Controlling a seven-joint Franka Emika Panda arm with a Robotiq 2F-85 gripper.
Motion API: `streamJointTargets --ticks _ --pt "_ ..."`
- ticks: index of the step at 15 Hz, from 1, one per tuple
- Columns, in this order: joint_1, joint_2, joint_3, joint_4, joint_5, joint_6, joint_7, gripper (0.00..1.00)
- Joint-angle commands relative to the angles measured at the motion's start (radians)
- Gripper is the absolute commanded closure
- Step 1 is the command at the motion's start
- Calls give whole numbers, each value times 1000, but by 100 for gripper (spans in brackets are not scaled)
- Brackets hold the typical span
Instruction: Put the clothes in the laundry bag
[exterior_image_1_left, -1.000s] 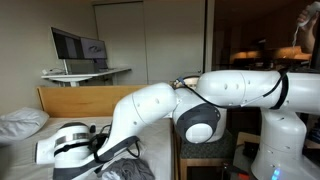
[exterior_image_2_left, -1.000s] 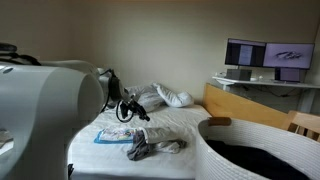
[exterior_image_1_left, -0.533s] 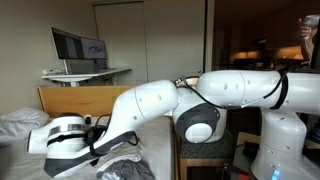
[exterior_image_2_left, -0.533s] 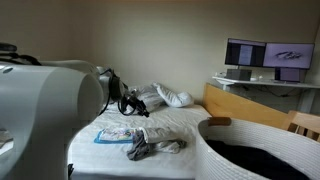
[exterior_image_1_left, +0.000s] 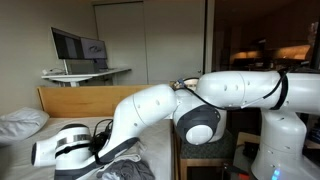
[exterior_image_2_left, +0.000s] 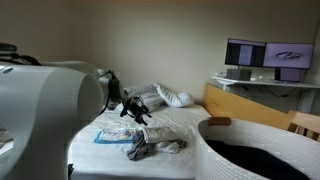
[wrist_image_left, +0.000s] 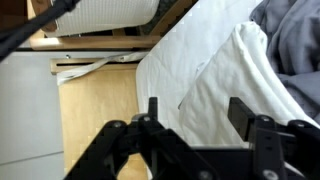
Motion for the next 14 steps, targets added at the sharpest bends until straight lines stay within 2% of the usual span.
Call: streamJointTargets --ticks 1,5,9,11,14 --pt "9 0 7 -14 -23 78 -169 1" --pt "36 0 7 -7 -35 171 -320 0" --pt "66 0 0 -49 -56 250 -453 0" --pt "80 1 -8 -94 -91 270 -495 0" --pt "86 2 -8 -170 -162 282 -490 0"
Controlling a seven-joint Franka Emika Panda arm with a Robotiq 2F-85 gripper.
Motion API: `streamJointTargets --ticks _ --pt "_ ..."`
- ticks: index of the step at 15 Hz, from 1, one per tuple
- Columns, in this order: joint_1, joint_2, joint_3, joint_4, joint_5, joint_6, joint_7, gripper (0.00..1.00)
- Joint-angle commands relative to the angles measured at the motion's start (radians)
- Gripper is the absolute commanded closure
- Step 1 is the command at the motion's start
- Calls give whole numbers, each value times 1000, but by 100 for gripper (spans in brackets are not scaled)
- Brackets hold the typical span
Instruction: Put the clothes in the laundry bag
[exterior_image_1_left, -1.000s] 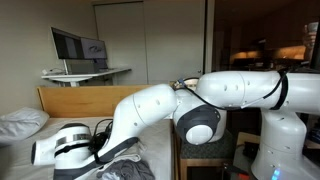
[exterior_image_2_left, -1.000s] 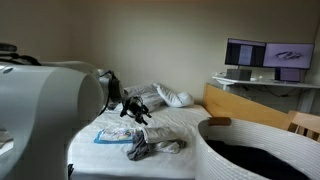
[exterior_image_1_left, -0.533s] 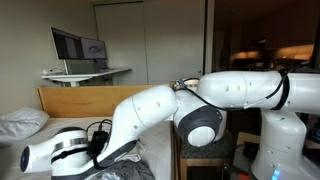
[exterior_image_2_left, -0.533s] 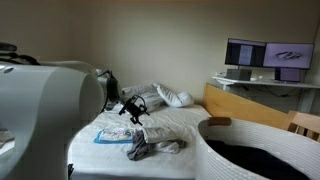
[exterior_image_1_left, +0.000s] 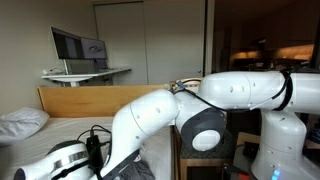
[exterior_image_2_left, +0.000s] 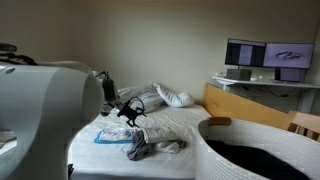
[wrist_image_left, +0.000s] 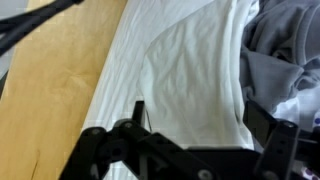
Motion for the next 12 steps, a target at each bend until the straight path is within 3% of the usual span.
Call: streamJointTargets --ticks 1,12 --pt "5 2 -8 -106 -97 41 -11 0" --pt "5 10 16 -203 -288 -76 75 0"
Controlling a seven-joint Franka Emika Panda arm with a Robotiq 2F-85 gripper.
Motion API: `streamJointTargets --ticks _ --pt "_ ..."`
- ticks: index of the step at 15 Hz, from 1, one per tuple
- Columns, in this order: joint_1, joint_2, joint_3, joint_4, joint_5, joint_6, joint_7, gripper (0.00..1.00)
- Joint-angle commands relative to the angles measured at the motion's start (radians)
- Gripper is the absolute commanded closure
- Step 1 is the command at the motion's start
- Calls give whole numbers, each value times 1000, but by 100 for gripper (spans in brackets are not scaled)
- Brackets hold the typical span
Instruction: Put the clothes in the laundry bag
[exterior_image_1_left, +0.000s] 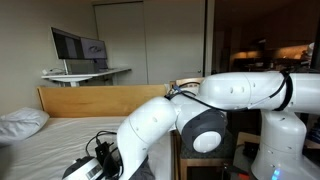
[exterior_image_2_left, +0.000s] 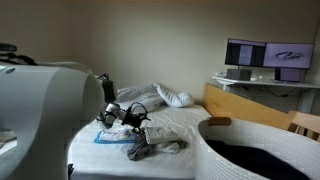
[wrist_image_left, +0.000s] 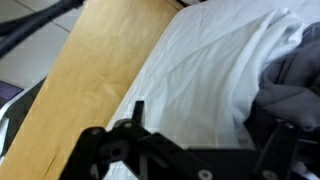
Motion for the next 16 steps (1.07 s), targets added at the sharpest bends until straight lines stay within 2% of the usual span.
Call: streamJointTargets --ticks 1,2,4,9,10,11,16 --pt "3 0 4 -25 -63 -73 64 0" --pt "-21 0 -5 -34 -87 -68 64 0" --pt "-29 0 -3 -42 -120 -103 50 0" --pt "-69 0 7 -68 -256 -89 9 0" --pt "-74 0 13 -70 -279 -87 5 25" --pt "-79 0 18 -71 -299 -89 8 26" --pt "-102 0 57 -67 -358 -76 -8 61"
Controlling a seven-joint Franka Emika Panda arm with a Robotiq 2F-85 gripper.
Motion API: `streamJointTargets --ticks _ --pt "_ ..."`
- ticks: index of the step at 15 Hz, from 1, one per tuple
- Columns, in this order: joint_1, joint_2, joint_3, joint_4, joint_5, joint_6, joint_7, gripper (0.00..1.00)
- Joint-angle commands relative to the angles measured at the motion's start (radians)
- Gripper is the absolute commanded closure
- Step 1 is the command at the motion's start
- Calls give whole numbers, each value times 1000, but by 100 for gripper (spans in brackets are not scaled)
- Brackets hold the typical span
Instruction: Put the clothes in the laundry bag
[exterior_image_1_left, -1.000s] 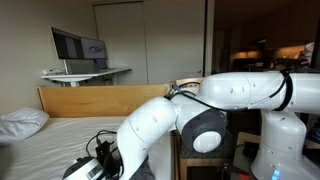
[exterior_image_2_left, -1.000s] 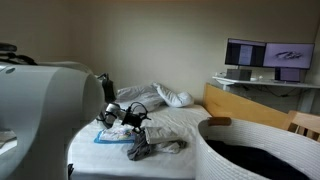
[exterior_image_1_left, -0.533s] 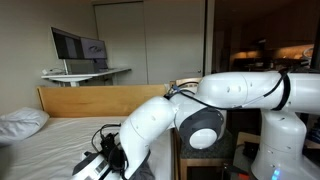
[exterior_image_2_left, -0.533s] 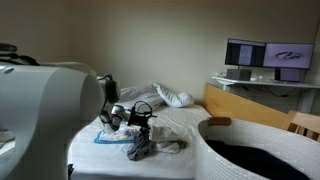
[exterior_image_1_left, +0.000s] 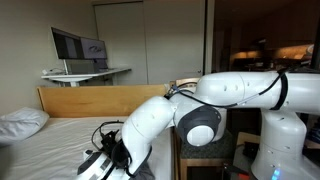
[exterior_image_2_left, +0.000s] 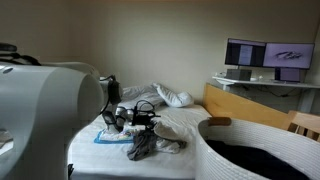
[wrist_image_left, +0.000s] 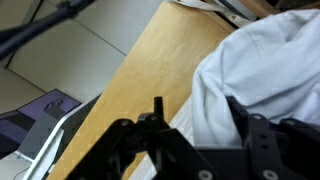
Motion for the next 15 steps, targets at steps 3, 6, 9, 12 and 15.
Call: streamJointTargets --ticks 3,6,9,12,15 --pt "-27 0 47 -5 -69 18 -59 80" --pt "-34 0 60 -5 -76 29 -78 93" --pt "-36 0 66 -3 -66 4 -88 96" --pt "-37 0 82 12 -39 -36 -77 92" --pt "-47 -1 113 19 -7 -54 -55 92"
